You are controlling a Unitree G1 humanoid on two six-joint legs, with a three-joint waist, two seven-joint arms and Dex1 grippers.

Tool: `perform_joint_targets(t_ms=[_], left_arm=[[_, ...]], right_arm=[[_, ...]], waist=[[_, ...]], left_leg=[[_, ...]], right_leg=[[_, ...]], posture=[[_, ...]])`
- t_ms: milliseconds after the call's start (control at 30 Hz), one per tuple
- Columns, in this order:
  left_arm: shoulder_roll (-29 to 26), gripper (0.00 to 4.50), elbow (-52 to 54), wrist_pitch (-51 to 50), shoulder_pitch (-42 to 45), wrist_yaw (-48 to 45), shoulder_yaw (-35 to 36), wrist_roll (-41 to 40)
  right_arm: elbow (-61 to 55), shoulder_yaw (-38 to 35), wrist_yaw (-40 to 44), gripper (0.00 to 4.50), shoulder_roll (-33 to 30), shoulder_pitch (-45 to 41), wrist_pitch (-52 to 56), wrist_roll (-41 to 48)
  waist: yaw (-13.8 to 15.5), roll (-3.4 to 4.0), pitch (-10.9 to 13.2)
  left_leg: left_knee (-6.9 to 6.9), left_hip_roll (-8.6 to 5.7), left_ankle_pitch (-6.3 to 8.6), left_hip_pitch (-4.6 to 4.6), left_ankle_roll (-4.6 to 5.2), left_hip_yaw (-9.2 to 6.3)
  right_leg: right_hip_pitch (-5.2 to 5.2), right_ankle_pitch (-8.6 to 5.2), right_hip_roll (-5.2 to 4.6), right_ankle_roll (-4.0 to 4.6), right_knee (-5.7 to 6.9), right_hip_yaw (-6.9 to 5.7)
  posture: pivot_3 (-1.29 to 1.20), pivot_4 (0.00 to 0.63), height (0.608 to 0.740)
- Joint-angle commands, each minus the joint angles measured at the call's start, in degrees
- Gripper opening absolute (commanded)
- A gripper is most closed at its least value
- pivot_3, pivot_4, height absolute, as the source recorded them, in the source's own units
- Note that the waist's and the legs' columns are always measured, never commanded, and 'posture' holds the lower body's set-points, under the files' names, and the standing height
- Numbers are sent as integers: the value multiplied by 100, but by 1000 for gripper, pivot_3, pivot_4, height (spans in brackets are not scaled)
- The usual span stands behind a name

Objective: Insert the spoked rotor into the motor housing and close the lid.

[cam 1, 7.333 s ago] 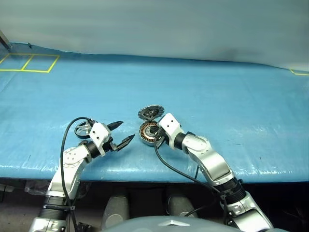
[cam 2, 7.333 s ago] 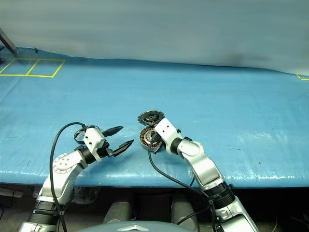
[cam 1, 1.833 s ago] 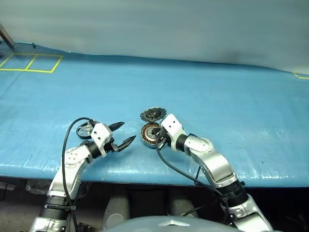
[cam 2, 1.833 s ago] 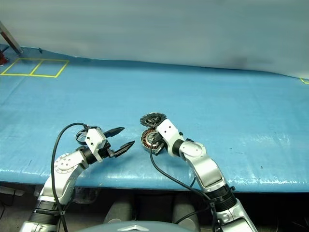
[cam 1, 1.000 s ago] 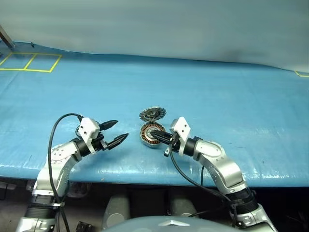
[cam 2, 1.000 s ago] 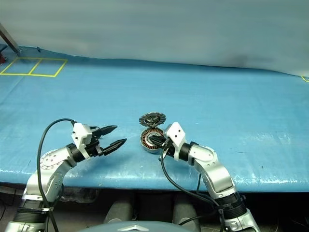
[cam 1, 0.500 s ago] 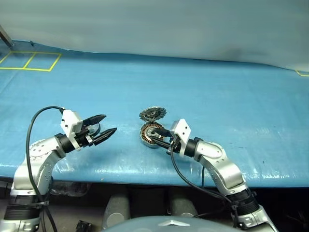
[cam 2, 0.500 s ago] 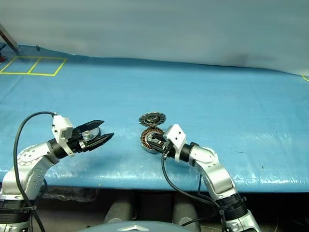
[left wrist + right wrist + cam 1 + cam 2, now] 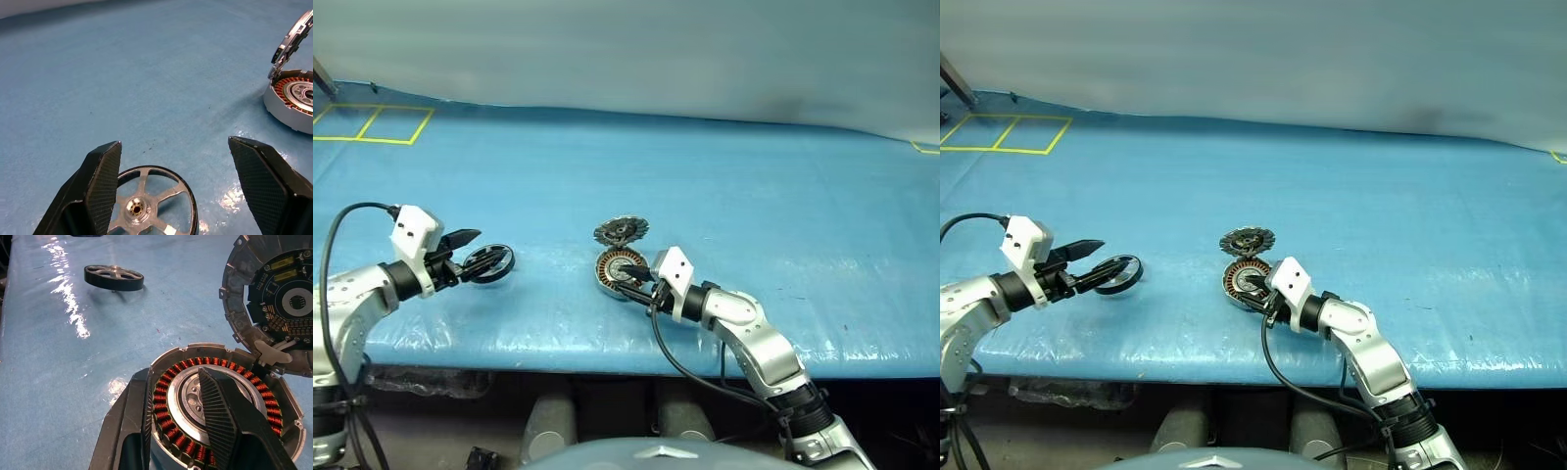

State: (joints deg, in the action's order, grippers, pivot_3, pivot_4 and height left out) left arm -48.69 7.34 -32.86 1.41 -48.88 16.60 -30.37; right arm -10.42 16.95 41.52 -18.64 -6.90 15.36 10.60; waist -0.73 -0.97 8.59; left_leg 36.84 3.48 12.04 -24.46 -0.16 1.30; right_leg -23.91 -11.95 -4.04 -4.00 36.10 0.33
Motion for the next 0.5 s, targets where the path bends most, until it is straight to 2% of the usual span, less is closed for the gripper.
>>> perform_joint_targets(t_ms=[33, 300, 367, 500], left_arm=[[-456, 3802, -252, -204, 178, -357, -176, 171], [-1012, 3802, -964, 17, 1236, -1030, -743, 655], [-1325, 3802, -1156, 161, 1698, -1461, -1209, 998], [-1811, 3802, -1767, 1086, 2816, -2489, -2488, 2218]], right_arm=[[-153, -36, 24, 1568, 6, 3, -137, 44], [-159, -6, -48, 1568, 75, 66, -199, 22], [-139, 7, -51, 1568, 90, 54, -209, 16], [-37, 42, 5, 1568, 100, -47, -231, 5]], waist=[[1, -7, 4], [8, -14, 7], [14, -20, 9], [13, -18, 10]], left_leg=[[0, 1, 0, 0, -1, 0], [7, 3, 1, -22, -2, 1], [6, 4, 1, -26, -2, 3], [5, 4, 0, -25, -4, 12]], right_leg=[[-1, 0, 1, 1, 1, -1], [-43, 0, 6, 4, 6, 3], [-39, 0, 11, 5, 14, 9], [-39, -2, 20, 8, 33, 27]], posture=[[0, 150, 740], [0, 150, 740], [0, 150, 740], [0, 150, 740]])
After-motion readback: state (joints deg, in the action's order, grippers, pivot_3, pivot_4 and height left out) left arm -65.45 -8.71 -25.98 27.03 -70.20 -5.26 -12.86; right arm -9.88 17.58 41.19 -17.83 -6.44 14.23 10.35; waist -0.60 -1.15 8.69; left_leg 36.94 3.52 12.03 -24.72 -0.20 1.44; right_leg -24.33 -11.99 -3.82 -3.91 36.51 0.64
